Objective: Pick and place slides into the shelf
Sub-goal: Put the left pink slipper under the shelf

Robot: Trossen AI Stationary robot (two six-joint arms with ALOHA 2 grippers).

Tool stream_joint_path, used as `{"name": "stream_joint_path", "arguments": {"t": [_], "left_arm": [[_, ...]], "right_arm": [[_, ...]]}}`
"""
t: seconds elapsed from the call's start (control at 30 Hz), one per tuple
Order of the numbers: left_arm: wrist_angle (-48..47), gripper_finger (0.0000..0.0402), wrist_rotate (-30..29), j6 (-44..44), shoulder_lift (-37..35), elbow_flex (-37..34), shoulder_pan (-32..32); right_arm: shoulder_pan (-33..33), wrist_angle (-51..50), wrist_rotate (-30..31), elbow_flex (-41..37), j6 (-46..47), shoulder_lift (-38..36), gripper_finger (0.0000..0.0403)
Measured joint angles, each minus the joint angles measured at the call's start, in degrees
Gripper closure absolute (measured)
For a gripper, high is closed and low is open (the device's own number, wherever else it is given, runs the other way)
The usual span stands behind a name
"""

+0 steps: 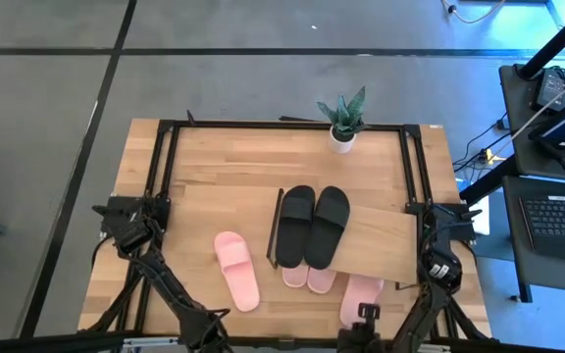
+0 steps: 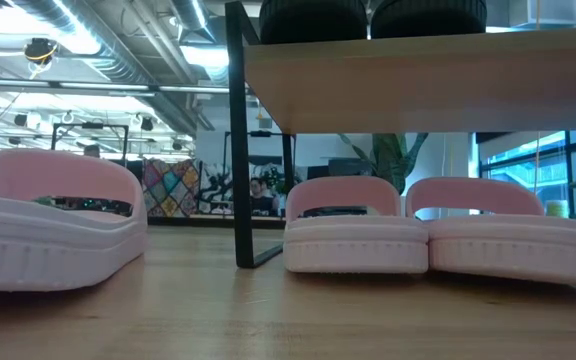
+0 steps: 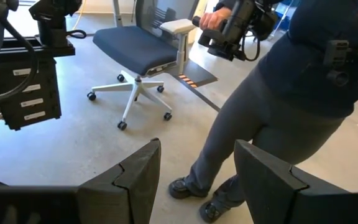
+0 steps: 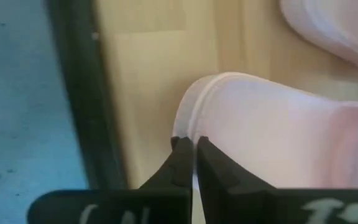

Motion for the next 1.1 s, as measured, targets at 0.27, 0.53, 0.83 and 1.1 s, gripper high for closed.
{"name": "stream_joint_path", "arguments": {"t": [0.27,0.53,0.83,1.1], "left_arm": [[0.0,0.0206,0.0,0.0,0.0,0.0,0.2],[-0.1,0.0206,0.0,0.0,-0.1,0.0,0.2],[-0.2,0.0206,0.0,0.0,-0.1,0.0,0.2],[-0.2,0.0206,0.0,-0.1,-0.1,0.0,0.2]], "right_arm": [[-2.1,-2.7,0.7,-0.9,-3.6,0.0,0.0395],[-3.6,-5.8,3.1,-0.9,-9.3,-0.1,0.0394],[-4.3,-4.1,4.0,-4.1,-12.1,-0.2,0.0394],[-4.3,-1.5,4.4,-6.9,-13.6,-0.2,0.0394]]}}
